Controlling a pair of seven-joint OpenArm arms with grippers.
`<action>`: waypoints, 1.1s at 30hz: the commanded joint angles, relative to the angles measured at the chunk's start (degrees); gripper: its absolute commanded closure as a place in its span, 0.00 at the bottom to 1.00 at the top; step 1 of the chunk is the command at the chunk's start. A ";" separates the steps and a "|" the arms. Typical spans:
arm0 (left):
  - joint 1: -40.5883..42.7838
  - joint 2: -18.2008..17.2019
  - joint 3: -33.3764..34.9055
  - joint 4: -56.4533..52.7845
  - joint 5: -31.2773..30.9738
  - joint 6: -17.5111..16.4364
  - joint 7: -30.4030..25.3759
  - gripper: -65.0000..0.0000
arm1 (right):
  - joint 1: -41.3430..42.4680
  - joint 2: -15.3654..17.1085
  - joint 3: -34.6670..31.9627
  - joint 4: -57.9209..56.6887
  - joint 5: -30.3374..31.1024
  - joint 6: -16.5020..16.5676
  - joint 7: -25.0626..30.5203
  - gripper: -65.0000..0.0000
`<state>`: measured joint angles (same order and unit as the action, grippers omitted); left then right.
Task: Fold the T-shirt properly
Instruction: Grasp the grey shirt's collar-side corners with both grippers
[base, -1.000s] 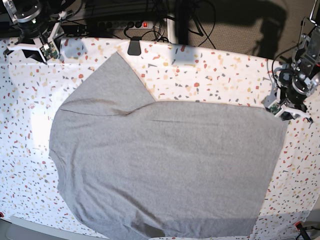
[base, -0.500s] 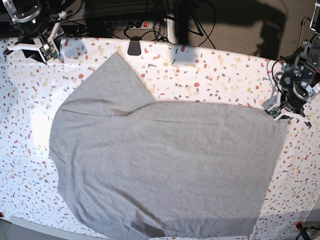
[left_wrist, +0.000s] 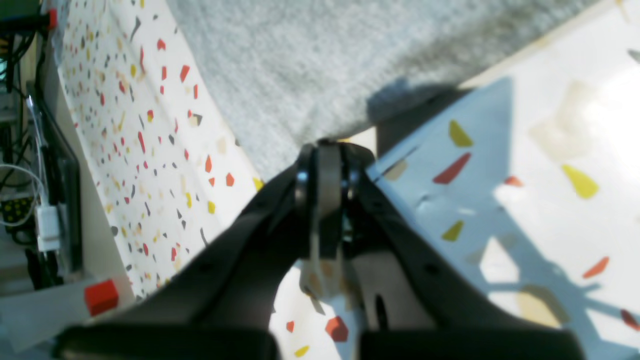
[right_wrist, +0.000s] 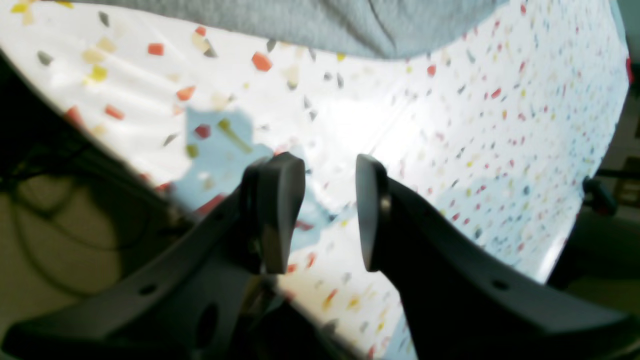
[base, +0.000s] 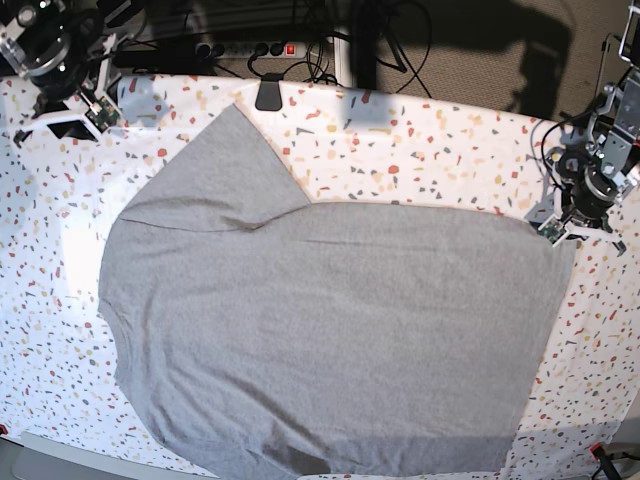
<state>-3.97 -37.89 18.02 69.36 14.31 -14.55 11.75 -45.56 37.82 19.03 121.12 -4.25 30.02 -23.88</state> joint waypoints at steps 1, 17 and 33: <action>-0.81 -1.05 -0.35 0.42 0.17 0.81 0.48 1.00 | 0.87 1.40 0.15 -0.33 -0.13 -0.11 1.64 0.66; -0.85 -1.05 -0.35 0.42 0.22 1.07 6.47 1.00 | 25.68 8.87 -33.55 -13.33 -12.98 -2.80 -2.75 0.52; -0.98 -1.03 -0.35 0.42 0.20 1.09 6.45 1.00 | 35.54 8.63 -47.39 -23.37 -16.76 -2.86 -2.73 0.52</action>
<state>-4.29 -37.80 18.06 69.43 14.11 -13.67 17.58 -10.44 45.60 -28.62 98.00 -20.56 27.27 -25.36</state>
